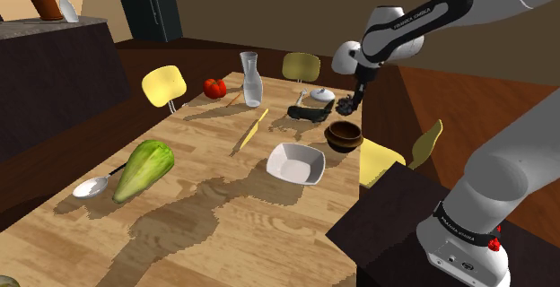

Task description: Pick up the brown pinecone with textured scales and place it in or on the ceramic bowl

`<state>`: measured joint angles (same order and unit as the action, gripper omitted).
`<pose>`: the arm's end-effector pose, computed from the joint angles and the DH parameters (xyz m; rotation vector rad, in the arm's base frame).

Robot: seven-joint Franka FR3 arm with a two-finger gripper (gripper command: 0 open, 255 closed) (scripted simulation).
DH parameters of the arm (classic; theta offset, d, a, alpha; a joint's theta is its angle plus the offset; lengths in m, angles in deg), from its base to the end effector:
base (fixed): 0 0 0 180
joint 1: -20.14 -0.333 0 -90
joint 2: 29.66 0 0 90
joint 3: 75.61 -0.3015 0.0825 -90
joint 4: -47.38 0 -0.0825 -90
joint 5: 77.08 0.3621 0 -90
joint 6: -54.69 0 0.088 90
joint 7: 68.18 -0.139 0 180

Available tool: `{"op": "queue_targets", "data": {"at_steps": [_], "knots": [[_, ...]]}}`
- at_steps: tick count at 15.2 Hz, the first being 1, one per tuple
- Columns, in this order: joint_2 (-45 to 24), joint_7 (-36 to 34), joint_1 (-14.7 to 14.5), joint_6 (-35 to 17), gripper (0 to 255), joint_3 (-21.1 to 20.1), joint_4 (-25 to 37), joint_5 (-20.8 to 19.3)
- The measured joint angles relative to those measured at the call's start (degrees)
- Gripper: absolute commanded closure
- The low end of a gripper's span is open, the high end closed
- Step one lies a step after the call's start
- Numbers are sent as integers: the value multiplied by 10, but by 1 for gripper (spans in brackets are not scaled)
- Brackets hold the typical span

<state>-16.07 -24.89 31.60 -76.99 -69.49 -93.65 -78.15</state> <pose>0.4242 -0.1346 0.3581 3.0293 0.7136 0.1062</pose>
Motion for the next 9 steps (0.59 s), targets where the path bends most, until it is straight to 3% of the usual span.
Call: {"op": "queue_targets", "data": {"at_steps": [9], "knots": [[-45,6,-1,-77,255,3,-32,5]]}}
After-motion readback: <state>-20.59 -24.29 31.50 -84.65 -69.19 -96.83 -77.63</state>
